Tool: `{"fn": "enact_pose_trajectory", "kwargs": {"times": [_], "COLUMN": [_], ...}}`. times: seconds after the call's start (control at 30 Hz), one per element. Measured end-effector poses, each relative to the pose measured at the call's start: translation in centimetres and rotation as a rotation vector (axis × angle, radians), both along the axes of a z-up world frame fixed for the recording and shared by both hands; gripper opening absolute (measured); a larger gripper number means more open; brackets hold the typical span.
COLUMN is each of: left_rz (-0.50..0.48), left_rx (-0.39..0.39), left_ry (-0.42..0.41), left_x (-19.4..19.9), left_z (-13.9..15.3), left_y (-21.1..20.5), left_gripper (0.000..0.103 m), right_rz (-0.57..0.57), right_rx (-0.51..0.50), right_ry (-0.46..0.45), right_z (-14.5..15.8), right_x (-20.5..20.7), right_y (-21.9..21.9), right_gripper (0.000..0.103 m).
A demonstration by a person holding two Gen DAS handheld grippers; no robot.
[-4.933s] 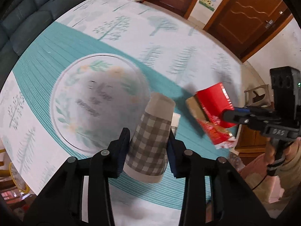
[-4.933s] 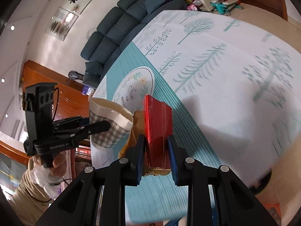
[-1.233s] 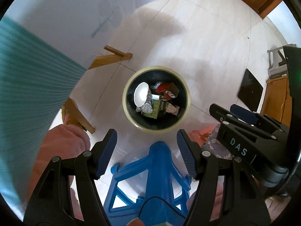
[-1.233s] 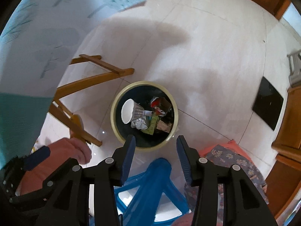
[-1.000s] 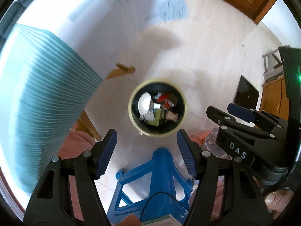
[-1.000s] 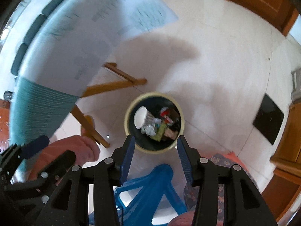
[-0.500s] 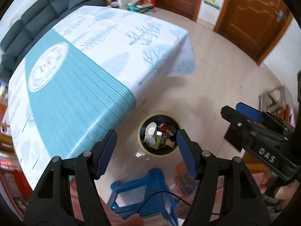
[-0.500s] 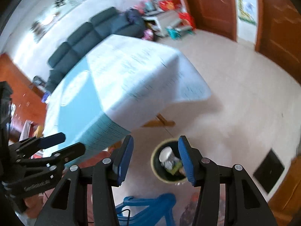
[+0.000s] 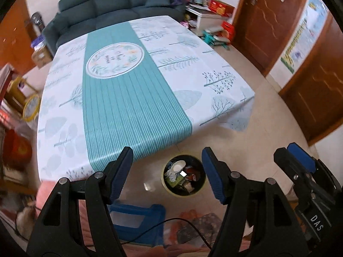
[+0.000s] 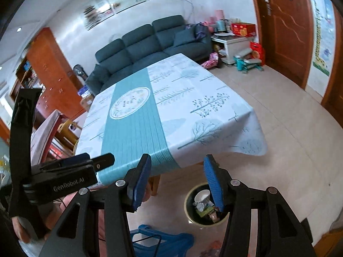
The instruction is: Collect trash
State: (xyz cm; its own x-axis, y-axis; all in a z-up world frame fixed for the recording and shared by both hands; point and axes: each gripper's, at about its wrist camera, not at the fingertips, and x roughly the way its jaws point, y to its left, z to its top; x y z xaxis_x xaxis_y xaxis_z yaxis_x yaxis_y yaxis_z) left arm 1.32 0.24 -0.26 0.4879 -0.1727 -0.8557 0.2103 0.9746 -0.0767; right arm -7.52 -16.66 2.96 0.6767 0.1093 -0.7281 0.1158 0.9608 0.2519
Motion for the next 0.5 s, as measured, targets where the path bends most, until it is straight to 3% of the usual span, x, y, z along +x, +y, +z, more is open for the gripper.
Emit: {"fn": "enact_pose_trajectory", "kwargs": {"times": [0.23, 0.5], "left_rz": [-0.015, 0.019], "left_rx": [0.025, -0.016], "left_ry": [-0.049, -0.064], "left_x": [-2.5, -3.4], "left_z": [-0.2, 0.3], "left_y": [-0.9, -0.7], "left_gripper": [0.064, 0.064], "right_rz": [0.062, 0.108], "right_rx": [-0.017, -0.016], "right_ry": [0.004, 0.011], "right_z": [0.5, -0.5], "right_x": [-0.3, 0.5], "right_y": [0.1, 0.4], "right_gripper": [0.052, 0.052]}}
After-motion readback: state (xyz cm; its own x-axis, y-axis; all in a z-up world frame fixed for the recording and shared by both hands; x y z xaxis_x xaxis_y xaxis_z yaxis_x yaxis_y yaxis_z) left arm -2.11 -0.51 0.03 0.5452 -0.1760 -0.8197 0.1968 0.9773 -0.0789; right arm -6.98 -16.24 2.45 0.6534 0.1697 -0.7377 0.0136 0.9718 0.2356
